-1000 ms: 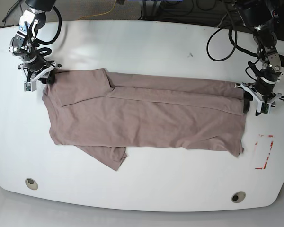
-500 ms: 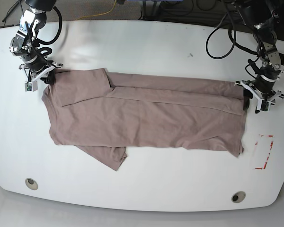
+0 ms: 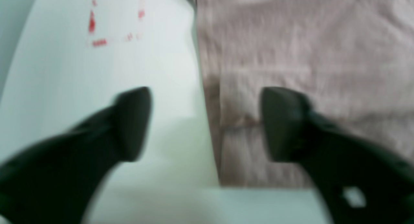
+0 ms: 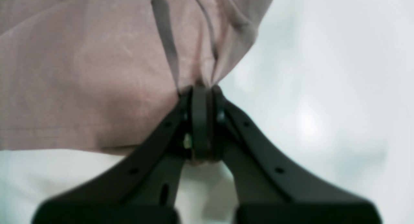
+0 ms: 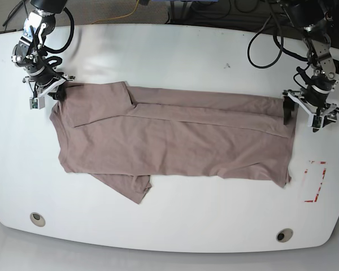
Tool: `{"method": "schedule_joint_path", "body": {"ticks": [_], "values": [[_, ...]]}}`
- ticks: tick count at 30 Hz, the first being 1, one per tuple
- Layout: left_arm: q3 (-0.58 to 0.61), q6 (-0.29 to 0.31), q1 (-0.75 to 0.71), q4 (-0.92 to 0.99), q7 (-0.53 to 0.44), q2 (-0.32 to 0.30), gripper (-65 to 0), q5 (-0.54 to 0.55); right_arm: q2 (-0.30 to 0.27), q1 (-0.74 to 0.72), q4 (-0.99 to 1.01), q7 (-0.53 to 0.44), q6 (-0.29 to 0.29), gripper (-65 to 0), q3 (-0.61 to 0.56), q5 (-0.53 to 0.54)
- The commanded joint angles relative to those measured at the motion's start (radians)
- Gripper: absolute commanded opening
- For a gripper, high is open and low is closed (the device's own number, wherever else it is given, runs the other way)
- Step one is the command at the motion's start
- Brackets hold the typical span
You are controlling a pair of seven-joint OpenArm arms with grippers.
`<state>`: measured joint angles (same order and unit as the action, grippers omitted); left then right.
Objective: Layout the t-shirt on the table in an organized manner, then fold the t-shirt properly
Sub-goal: 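Pinch the folded edge with both grippers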
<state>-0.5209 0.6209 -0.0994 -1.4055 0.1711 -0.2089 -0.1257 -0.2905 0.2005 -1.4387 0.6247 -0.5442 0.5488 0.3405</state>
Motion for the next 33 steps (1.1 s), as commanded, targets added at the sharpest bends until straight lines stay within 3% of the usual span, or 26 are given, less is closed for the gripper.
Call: {"method": "schedule_joint_path", "body": {"ticks": [1, 9, 33], "values": [[-0.005, -0.005, 0.014, -0.014, -0.025, -0.016, -1.8, 0.014, -0.013, -0.003, -0.010, -0.002, -0.003, -65.0, 0.004, -0.002], [-0.005, -0.005, -0.003, -0.014, -0.025, -0.016, -6.4, 0.016, -0.013, -0.003, -0.010, -0.002, -0.003, -65.0, 0.004, -0.002], [0.000, -0.005, -0.049, 0.030, -0.025, 0.010, -6.4, 0.021, -0.013, -0.003, -0.010, -0.002, -0.003, -65.0, 0.004, 0.001]]}}
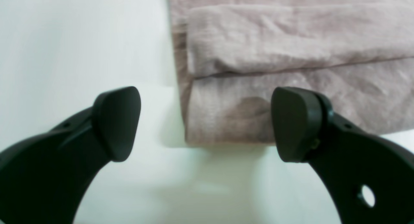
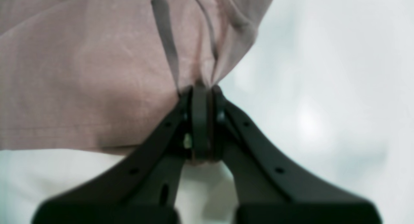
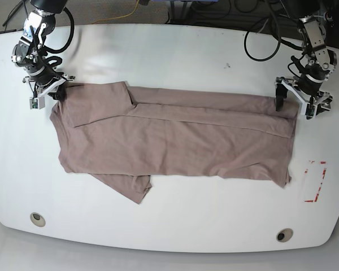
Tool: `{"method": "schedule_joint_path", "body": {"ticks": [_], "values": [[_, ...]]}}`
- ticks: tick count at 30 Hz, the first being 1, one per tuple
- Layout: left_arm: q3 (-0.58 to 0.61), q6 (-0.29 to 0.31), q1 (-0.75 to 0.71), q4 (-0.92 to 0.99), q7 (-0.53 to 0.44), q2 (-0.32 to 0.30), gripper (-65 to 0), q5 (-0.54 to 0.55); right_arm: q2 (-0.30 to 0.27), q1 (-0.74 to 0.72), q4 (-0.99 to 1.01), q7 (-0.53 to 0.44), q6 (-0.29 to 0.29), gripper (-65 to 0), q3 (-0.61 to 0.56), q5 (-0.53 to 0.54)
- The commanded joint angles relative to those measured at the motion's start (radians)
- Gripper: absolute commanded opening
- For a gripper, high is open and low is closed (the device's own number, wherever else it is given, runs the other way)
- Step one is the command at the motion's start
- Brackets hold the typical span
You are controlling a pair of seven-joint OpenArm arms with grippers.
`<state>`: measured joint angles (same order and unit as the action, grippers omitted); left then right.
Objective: Layout the t-shirt on the table in an organized manner, then fold the t-shirt properly
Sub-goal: 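Pinch the folded edge with both grippers, then drag the folded shirt with both grippers away from the red marker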
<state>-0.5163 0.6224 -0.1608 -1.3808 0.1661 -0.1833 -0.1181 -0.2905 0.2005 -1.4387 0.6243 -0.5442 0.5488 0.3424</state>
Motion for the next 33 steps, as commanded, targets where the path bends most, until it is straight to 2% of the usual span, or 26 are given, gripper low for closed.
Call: {"method": "schedule_joint_path", "body": {"ticks": [1, 13, 15, 18, 23, 30, 31, 33], "values": [[-0.005, -0.006, 0.013, 0.016, -0.020, -0.015, -6.4, 0.013, -0.013, -0.003, -0.010, -0.002, -0.003, -65.0, 0.004, -0.001], [-0.003, -0.006, 0.033, 0.065, -0.020, -0.015, -6.6, 0.013, -0.013, -0.003, -0.010, -0.002, -0.003, -65.0, 0.004, -0.001], [-0.003, -0.006, 0.033, 0.065, -0.020, -0.015, -8.3, 0.013, -0.013, -0.002, -0.010, -0.002, -0.003, -65.0, 0.004, -0.001], [-0.003, -0.006, 0.033, 0.065, -0.020, -0.015, -15.7, 0.013, -0.013, -0.002, -0.010, -0.002, -0.003, -65.0, 0.004, -0.001], [-0.003, -0.006, 0.033, 0.065, -0.020, -0.015, -32.6, 0.013, -0.013, -0.002, -0.010, -0.002, -0.003, -65.0, 0.004, -0.001], [-0.003, -0.006, 0.033, 0.070, -0.020, -0.015, -62.9, 0.008, -0.013, 0.000, -0.010, -0.001, -0.003, -65.0, 0.007, -0.001], [-0.003, -0.006, 0.031, 0.070, -0.020, -0.015, -65.0, 0.008, -0.013, 0.000, -0.010, -0.001, -0.003, -65.0, 0.009, -0.001], [-0.003, -0.006, 0.030, 0.070, -0.020, -0.015, -65.0, 0.008, -0.013, 0.000, -0.012, -0.001, -0.003, -65.0, 0.009, -0.001]]}}
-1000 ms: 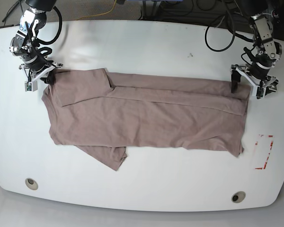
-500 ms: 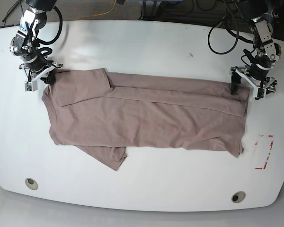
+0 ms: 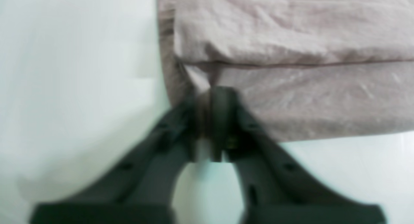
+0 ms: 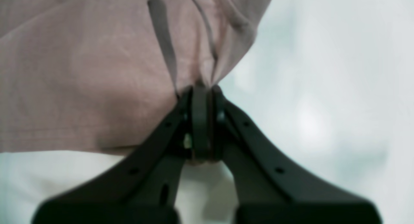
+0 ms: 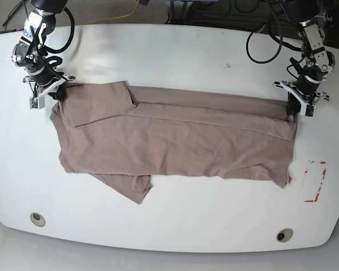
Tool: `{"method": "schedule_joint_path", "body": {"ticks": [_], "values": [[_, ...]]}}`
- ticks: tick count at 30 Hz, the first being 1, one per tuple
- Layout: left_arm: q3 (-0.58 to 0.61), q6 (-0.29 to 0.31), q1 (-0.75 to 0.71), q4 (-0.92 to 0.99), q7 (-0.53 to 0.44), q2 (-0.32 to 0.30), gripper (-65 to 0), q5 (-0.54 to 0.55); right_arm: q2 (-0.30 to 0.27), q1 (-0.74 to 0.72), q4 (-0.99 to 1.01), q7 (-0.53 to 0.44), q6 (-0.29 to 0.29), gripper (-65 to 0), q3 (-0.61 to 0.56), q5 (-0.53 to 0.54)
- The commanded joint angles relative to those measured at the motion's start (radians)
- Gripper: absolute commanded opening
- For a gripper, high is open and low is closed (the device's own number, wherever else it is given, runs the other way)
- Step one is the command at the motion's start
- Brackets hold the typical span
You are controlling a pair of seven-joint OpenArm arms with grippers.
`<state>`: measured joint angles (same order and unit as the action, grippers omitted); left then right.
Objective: Layout the t-shirt on the table in an organized manner, then fold the t-shirt properly
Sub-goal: 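Drag the folded shirt with both grippers away from the red marker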
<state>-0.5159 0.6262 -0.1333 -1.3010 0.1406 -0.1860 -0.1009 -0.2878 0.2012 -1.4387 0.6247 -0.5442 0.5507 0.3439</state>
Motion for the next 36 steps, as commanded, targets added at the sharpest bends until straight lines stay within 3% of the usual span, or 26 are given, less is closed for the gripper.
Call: {"method": "schedule_joint_path", "body": {"ticks": [1, 12, 27, 36], "values": [[-0.003, -0.010, 0.001, -0.010, 0.006, -0.013, -65.0, -0.009, -0.015, 0.001, -0.012, -0.001, -0.003, -65.0, 0.007, -0.003], [-0.005, -0.010, -0.061, -0.048, 0.006, -0.013, -65.0, -0.009, -0.017, 0.050, -0.055, 0.063, -0.003, -65.0, 0.045, -0.003], [-0.008, -0.010, -0.289, -0.194, 0.009, -0.013, -65.0, -0.009, -0.015, 0.228, -0.227, 0.133, 0.000, -65.0, 0.108, -0.003], [-0.010, -0.009, -0.421, -0.300, 0.086, -0.013, -65.0, -0.004, -0.011, 0.330, -0.316, 0.171, 0.000, -65.0, 0.141, -0.003]]}}
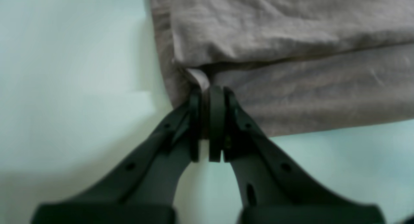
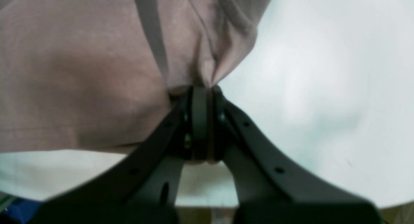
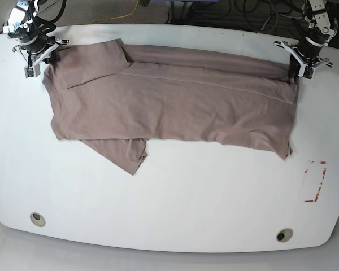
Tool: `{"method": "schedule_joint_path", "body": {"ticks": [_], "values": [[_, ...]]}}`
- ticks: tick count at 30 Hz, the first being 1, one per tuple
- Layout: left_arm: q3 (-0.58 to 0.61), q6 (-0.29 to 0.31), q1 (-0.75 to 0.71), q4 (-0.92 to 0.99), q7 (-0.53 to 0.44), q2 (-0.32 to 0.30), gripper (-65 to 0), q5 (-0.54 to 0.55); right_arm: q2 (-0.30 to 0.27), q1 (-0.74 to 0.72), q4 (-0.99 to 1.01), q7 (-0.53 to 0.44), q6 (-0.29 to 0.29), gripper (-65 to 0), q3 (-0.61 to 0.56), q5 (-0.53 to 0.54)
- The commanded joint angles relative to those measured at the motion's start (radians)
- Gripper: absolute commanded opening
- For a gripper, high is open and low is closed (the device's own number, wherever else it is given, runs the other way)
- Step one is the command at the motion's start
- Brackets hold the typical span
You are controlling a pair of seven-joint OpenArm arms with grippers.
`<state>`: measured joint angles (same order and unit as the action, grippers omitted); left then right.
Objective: Layout the t-shirt on the table in an organized manner, then fold the t-shirt properly
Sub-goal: 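Drag the folded shirt with both grippers away from the red marker, then release the folded edge and lower the right gripper toward the shirt hem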
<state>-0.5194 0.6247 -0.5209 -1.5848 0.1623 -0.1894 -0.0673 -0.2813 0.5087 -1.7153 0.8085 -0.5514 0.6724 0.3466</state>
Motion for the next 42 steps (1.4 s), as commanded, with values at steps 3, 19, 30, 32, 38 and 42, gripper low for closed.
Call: {"method": "schedule_joint_path", "body": {"ticks": [3, 19, 30, 32, 38, 42], "values": [[-0.006, -0.007, -0.063, -0.038, 0.087, -0.009, -65.0, -0.038, 0.004, 0.049, -0.065, -0.011, 0.007, -65.0, 0.019, -0.005], [-0.008, -0.007, -0.138, -0.068, 0.112, 0.012, -65.0, -0.038, 0.055, 0.072, -0.111, 0.055, 0.006, -65.0, 0.051, -0.008], [-0.008, -0.007, -0.155, -0.068, 0.113, 0.008, -45.4, -0.041, 0.052, 0.072, -0.110, 0.056, 0.009, -65.0, 0.051, -0.010], [-0.008, -0.007, -0.155, -0.067, 0.113, 0.008, -34.3, -0.042, 0.052, 0.072, -0.110, 0.056, 0.009, -63.7, 0.051, -0.010], [-0.008, -0.007, -0.153, -0.070, 0.113, 0.006, -11.3, -0.042, 0.052, 0.071, -0.110, 0.056, 0.012, -45.0, 0.051, -0.010], [-0.008, -0.007, -0.152, -0.070, 0.113, 0.005, -8.4, -0.042, 0.052, 0.071, -0.111, 0.056, 0.012, -34.6, 0.053, -0.010]]}}
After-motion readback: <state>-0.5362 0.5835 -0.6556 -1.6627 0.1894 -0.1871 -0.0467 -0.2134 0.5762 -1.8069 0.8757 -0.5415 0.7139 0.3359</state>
